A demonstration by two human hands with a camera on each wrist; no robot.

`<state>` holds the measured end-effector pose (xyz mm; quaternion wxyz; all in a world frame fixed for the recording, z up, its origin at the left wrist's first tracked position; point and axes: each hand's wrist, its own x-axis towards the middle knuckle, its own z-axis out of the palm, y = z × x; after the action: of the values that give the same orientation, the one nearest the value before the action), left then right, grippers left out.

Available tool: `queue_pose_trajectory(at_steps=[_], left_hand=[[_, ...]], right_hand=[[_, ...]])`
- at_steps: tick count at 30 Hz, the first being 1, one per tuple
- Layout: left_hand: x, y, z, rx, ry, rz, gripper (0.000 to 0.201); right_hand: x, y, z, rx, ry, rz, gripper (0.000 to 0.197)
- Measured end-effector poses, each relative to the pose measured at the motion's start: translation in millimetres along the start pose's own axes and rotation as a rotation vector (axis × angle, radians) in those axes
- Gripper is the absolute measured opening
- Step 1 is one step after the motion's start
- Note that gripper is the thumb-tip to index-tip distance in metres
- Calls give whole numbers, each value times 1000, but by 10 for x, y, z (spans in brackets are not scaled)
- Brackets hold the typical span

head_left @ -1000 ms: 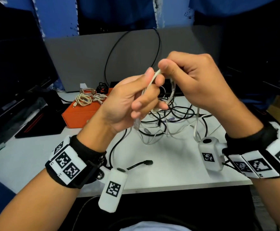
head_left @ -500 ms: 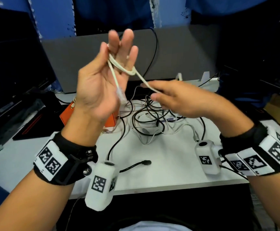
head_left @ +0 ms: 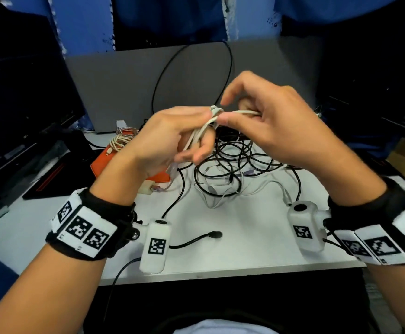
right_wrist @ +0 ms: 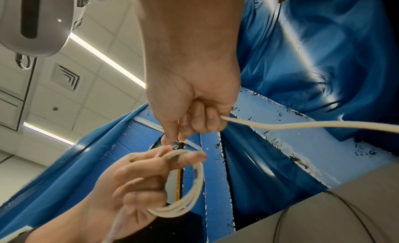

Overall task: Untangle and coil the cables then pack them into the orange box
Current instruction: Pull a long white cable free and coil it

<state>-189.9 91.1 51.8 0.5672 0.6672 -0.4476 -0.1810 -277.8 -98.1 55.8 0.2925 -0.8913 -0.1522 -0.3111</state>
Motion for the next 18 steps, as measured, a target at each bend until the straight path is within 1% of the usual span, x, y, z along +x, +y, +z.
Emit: queue_pose_trajectory(at_steps=[2, 5, 8, 11, 12, 14, 16, 18], left_hand=[[-24, 9, -17, -132, -59, 9, 36], [-18, -8, -8, -190, -106, 47, 37], [0, -27, 43, -301, -155, 98, 34], [29, -63, 146, -503, -250, 76, 34], [35, -68, 167, -558, -285, 54, 36], [38, -69, 171, -594, -336, 2, 44], [32, -62, 149, -569, -348, -27, 47], [15, -48, 131, -577, -359, -24, 46]], right_hand=[[16, 35, 22, -50, 11, 16, 25], [27, 76, 87, -78, -54, 29, 33], [34, 79, 127, -35, 32, 19, 41], [46, 117, 144, -105, 141, -24, 50], [43, 127, 146, -124, 167, -40, 51], [39, 138, 141, -130, 185, -62, 47], [40, 120, 118, -119, 167, -80, 41], [53, 109, 90, -121, 148, -134, 43]])
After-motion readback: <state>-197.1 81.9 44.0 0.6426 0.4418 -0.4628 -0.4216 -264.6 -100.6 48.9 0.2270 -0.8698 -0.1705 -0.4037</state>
